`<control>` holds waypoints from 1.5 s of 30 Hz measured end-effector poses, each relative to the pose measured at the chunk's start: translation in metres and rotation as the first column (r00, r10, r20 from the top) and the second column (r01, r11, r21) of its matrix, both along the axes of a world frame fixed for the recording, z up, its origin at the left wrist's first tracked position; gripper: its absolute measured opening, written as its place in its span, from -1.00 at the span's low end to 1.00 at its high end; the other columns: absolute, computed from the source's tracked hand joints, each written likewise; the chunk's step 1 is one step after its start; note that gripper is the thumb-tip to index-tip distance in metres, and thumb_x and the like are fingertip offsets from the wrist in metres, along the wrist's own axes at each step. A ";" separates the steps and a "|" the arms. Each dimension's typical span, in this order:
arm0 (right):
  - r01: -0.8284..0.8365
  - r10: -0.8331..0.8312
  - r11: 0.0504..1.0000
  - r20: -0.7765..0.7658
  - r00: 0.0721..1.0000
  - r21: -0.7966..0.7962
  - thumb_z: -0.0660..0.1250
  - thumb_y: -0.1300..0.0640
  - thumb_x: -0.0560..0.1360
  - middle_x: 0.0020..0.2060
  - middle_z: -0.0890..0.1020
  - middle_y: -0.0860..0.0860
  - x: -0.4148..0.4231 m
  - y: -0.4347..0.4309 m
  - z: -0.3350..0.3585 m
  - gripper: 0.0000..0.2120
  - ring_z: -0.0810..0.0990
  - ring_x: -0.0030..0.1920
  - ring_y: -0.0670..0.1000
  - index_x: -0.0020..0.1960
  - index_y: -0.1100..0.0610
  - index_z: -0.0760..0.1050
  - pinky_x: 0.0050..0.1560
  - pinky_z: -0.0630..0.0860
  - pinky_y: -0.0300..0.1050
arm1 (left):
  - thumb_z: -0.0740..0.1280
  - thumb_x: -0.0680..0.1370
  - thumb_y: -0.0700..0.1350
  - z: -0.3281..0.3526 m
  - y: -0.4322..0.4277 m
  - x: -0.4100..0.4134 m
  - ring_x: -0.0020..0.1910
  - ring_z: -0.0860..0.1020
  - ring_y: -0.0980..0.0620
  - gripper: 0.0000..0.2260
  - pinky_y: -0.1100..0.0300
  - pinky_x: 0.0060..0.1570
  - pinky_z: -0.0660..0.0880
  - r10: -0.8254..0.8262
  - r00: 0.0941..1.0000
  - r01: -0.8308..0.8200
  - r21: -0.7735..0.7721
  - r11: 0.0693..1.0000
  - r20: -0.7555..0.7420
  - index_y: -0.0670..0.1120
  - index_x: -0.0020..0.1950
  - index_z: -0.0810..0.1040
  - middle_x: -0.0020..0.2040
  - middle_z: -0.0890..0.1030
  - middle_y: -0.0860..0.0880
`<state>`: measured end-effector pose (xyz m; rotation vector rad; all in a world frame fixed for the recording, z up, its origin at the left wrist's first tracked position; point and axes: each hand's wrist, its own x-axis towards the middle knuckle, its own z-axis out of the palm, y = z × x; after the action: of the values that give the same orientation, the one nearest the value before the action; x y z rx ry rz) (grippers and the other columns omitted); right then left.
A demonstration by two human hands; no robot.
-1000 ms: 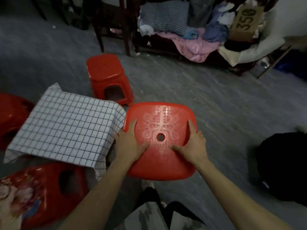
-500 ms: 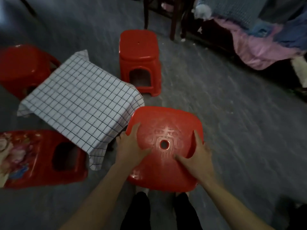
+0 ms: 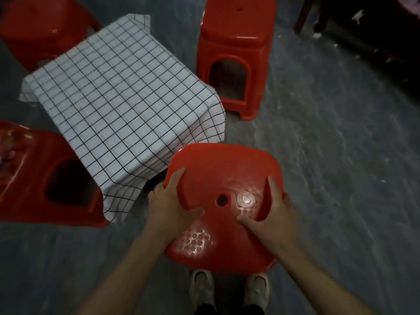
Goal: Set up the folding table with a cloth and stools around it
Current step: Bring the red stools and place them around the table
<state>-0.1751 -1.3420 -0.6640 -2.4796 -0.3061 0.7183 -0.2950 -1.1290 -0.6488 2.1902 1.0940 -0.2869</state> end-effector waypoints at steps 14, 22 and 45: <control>-0.026 0.024 0.993 -0.020 1.000 -0.115 0.60 -0.30 0.12 0.33 0.34 0.16 0.009 0.033 -0.050 0.27 0.34 0.33 0.21 0.57 -0.21 -0.15 0.33 0.37 0.18 | 0.57 0.27 0.17 -0.055 0.024 0.008 0.36 0.29 -0.17 0.03 -0.22 0.30 0.38 -0.021 0.996 0.013 -0.085 0.996 -0.092 0.39 0.50 -0.08 0.37 0.29 -0.12; -0.090 0.084 0.966 -0.035 0.996 -0.243 0.58 -0.27 0.23 0.45 0.16 0.22 0.008 0.045 -0.043 0.26 0.27 0.40 0.25 0.54 -0.20 -0.31 0.25 0.41 0.25 | 0.55 0.34 0.14 -0.047 0.022 0.018 0.43 0.18 -0.19 0.10 -0.18 0.32 0.32 -0.195 0.954 0.197 -0.014 0.980 -0.228 0.24 0.54 -0.24 0.48 0.11 -0.19; -0.179 0.156 0.918 -0.090 0.984 -0.355 0.57 -0.14 0.33 0.52 -0.24 0.32 0.013 0.063 -0.034 0.23 0.09 0.49 0.35 0.57 0.04 -0.32 0.34 0.38 0.29 | 0.59 0.30 0.09 -0.041 0.020 0.045 0.46 0.12 -0.36 0.10 -0.25 0.37 0.30 -0.354 0.857 0.408 0.075 0.910 -0.374 -0.13 0.58 -0.08 0.56 -0.18 -0.27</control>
<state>-0.1626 -1.2790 -0.6985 -2.7948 -0.3984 0.9969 -0.2495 -1.1092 -0.6894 2.5558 0.8680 -0.8281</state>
